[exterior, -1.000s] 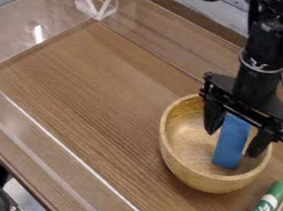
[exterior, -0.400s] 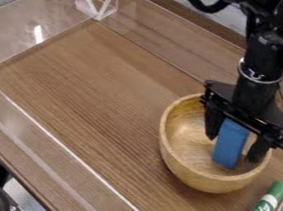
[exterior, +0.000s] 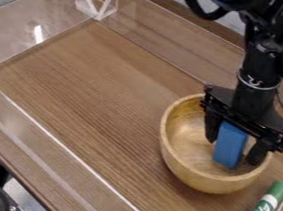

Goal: Remove the blue block from inside the brown bowl and put it on the table

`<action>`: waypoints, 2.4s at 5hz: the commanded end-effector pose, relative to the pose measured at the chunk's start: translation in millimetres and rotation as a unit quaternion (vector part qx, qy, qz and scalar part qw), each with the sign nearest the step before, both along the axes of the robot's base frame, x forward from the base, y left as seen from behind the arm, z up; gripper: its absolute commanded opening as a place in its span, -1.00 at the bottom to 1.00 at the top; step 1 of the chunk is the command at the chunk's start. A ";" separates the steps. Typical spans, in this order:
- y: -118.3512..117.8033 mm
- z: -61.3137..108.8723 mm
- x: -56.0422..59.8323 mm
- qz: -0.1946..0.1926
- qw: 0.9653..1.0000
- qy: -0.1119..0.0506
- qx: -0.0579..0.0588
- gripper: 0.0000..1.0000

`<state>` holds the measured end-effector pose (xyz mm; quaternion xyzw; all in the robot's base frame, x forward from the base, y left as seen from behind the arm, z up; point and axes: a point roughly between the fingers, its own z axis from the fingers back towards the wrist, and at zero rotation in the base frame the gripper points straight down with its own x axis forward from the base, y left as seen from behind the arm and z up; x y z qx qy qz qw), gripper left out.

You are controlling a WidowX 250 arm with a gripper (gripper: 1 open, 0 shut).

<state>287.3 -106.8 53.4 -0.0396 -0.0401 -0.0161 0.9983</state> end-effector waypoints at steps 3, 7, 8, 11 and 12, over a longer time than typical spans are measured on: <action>-1.3 27.3 7.9 -0.013 1.000 -0.019 0.004 -1.00; 25.6 118.1 16.8 -0.013 0.996 -0.083 0.017 -1.00; 26.2 105.9 8.7 -0.012 0.996 -0.084 0.019 -1.00; 23.0 78.3 9.3 -0.014 0.995 -0.095 0.026 -1.00; 26.1 74.6 11.6 -0.014 0.995 -0.100 0.025 -1.00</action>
